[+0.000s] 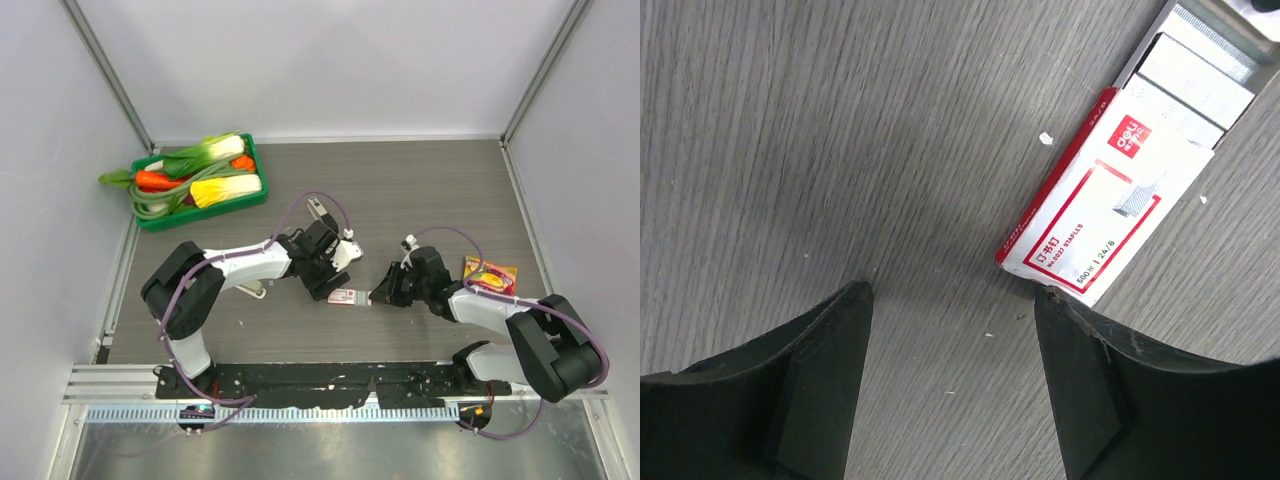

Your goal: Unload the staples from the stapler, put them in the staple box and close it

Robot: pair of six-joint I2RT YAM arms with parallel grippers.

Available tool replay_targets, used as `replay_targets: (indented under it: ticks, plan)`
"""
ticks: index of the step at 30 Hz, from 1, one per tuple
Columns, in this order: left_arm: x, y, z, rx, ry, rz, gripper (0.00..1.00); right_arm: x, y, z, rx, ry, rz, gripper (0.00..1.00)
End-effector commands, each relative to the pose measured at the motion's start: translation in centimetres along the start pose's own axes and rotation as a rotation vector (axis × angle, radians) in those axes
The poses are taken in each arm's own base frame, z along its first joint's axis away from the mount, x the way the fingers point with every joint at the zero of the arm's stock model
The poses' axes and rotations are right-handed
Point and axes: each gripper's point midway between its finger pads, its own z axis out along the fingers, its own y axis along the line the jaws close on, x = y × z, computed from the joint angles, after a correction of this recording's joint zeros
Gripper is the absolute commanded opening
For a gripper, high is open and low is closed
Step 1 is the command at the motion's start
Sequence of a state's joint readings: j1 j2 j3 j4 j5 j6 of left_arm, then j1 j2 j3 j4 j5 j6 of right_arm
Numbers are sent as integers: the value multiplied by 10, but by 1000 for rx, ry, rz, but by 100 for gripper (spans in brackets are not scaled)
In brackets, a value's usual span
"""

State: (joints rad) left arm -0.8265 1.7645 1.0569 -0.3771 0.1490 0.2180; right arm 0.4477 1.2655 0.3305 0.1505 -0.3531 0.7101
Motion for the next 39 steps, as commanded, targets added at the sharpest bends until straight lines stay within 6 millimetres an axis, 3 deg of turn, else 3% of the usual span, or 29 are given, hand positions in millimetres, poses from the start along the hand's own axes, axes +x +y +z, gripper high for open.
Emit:
replay_targets:
  ticks: [1,24,29,39]
  plan:
    - [-5,-6,10,19,-3,14,69,-11,10,3,-40,-27,-5,17]
    - [-3,-2,11,-1,10,9,69,-9,41,19,-144,-8,-37,13]
    - [-3,-1,10,-3,10,8,69,-10,46,19,-175,-10,-43,26]
    - [-1,-1,8,-7,16,12,69,-5,42,22,-171,5,-25,27]
